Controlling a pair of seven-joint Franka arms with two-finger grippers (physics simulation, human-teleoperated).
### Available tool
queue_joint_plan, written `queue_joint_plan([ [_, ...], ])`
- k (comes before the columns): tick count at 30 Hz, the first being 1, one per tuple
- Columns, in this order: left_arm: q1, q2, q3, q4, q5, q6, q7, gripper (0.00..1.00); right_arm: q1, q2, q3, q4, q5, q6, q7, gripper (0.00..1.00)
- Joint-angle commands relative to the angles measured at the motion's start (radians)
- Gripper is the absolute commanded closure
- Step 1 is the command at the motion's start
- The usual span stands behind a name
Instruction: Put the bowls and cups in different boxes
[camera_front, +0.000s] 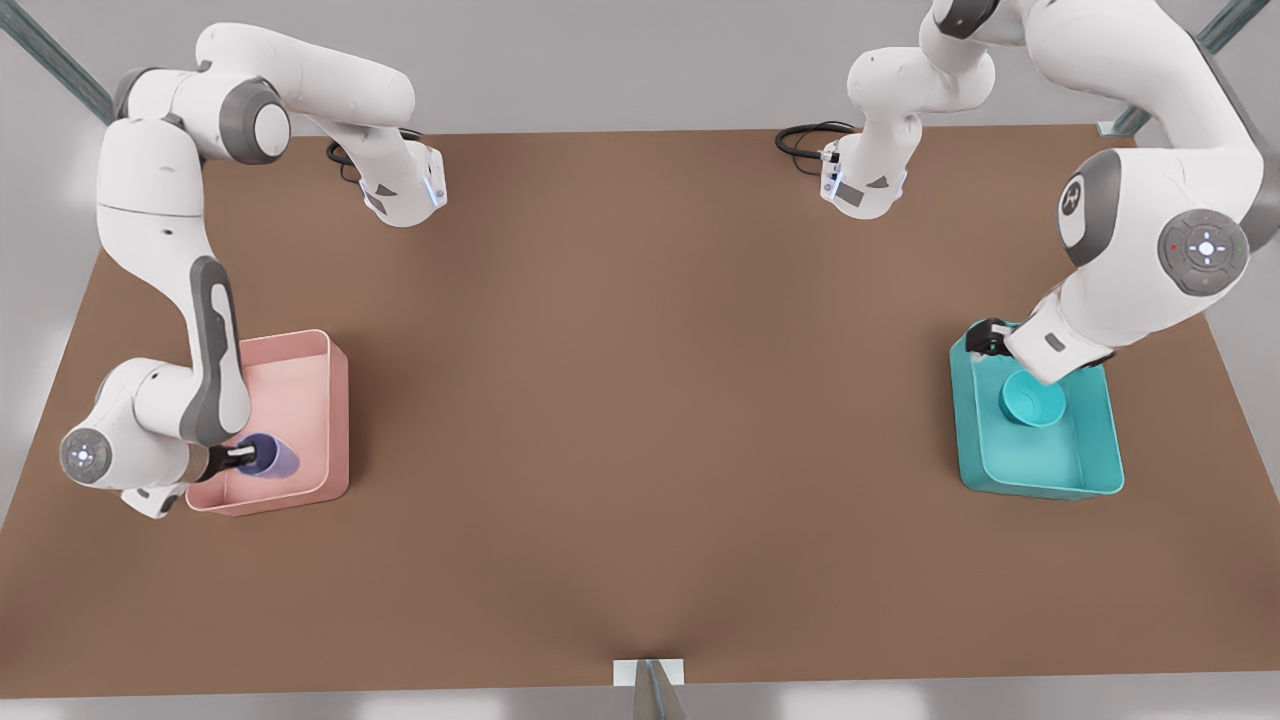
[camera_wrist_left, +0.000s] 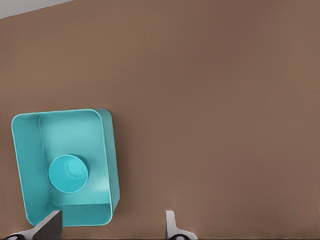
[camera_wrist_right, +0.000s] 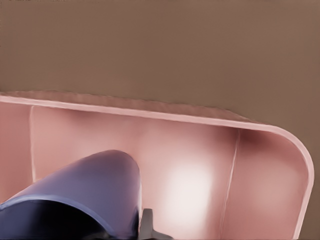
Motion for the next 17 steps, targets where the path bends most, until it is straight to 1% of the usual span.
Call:
queue_joint_plan([
  [1,0.002,0.0,-0.002,0.001,0.015,-0.146,-0.136,0.0,0.0,0.0,0.001,0.0,0.007,0.046,-0.212,0.0],
  [3,0.004,0.0,0.0,0.0,0.015,-0.145,-0.136,0.0,-0.001,0.0,0.001,0.0,0.007,0.046,-0.213,0.0],
  [4,0.005,0.0,0.001,0.0,0.01,-0.145,-0.136,0.0,-0.004,-0.006,0.001,0.005,0.007,0.016,-0.215,0.0],
  [7,0.007,0.002,0.001,0.0,0.015,-0.142,-0.136,0.0,0.002,-0.15,0.022,0.039,0.022,-0.274,-0.207,0.0],
  [8,0.005,0.0,0.001,0.0,0.015,-0.143,-0.136,0.0,0.002,-0.19,0.04,0.108,0.025,-0.44,-0.198,0.0],
  [9,0.004,0.0,0.001,0.0,0.015,-0.145,-0.136,0.0,0.014,-0.23,0.042,0.155,0.02,-0.559,-0.126,0.0],
  [10,0.004,0.0,0.001,0.001,0.013,-0.145,-0.136,0.0,0.066,-0.279,0.04,0.189,0.005,-0.661,0.005,0.0],
  [11,0.002,0.0,0.0,0.0,0.013,-0.143,-0.136,0.0,0.126,-0.313,0.04,0.227,-0.019,-0.736,0.23,0.0],
  [12,0.002,0.0,0.0,0.0,0.013,-0.143,-0.136,0.0,0.209,-0.311,0.04,0.295,-0.074,-0.831,0.38,0.0],
  [13,0.002,0.0,0.0,0.0,0.013,-0.142,-0.136,0.0,0.235,-0.331,0.056,0.323,-0.118,-0.845,0.431,0.0],
  [14,0.002,0.0,0.0,0.0,0.01,-0.14,-0.136,0.0,0.238,-0.408,0.076,0.278,-0.124,-0.831,0.474,0.0],
  [15,0.004,0.0,0.0,0.001,0.001,-0.138,-0.136,0.0,0.238,-0.493,0.076,0.168,-0.056,-0.758,0.498,0.0],
  [16,0.004,0.0,0.0,0.004,-0.003,-0.137,-0.138,0.0,0.237,-0.526,0.076,0.114,-0.042,-0.718,0.518,0.0],
  [17,0.004,0.002,0.001,0.016,-0.005,-0.135,-0.145,0.0,0.237,-0.526,0.073,0.108,-0.039,-0.712,0.52,0.0],
])
